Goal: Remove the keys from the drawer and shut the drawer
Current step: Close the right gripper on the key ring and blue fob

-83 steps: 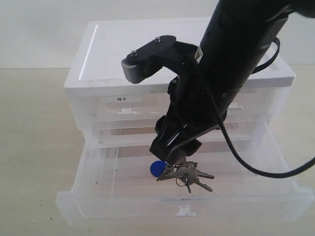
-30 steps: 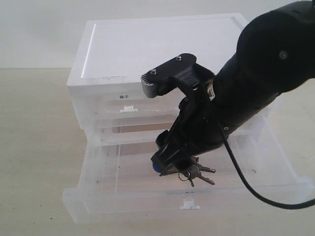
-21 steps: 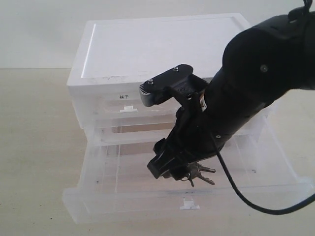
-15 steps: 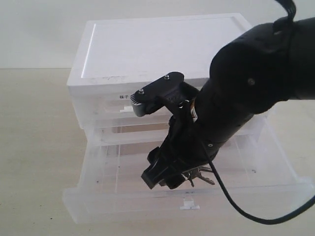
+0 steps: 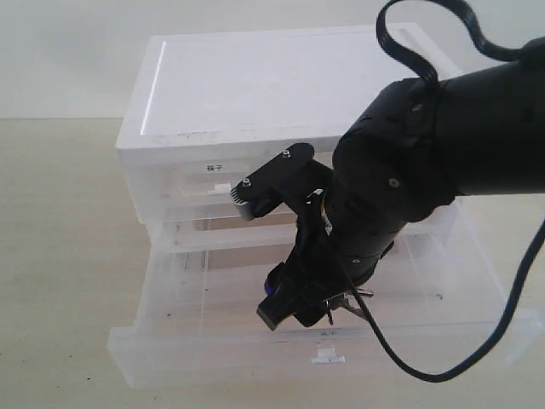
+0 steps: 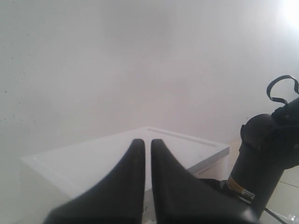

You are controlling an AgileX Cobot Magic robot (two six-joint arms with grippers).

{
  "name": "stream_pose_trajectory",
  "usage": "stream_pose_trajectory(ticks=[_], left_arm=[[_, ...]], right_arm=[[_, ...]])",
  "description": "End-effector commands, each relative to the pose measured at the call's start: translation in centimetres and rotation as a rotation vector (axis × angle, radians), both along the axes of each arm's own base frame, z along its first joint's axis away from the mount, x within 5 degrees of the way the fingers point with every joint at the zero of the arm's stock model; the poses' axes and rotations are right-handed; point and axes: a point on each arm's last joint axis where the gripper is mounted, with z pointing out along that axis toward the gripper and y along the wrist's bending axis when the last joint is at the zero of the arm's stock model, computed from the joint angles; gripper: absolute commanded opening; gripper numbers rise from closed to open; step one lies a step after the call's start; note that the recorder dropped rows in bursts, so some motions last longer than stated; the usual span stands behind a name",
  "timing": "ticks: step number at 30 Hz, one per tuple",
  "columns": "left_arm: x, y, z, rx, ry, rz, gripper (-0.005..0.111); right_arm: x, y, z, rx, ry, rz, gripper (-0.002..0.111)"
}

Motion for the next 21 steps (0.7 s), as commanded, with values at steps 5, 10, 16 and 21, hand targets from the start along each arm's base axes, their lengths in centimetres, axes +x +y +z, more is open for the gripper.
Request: stream_pose_trajectory(ticks=[5, 10, 16, 21], left_arm=[[0.0, 0.1, -0.1, -0.001, 0.002, -0.003, 0.004], [0.0, 0.1, -0.1, -0.001, 0.002, -0.003, 0.004], [0.0, 0.1, -0.1, -0.001, 0.002, -0.003, 0.004], [0.0, 0.1, -0.1, -0.001, 0.002, -0.003, 0.004]], right_arm=[[0.3, 0.3, -1.7, -0.040, 0.021, 0.015, 0.061], [0.2, 0.0, -1.9, -0.089, 0.035, 0.059, 0.010], [-0.1, -0.2, -0.7, -0.081, 0.017, 0.080, 0.000], [-0.8, -1.0, 3.2, 0.009, -0.080, 0.102, 0.000]])
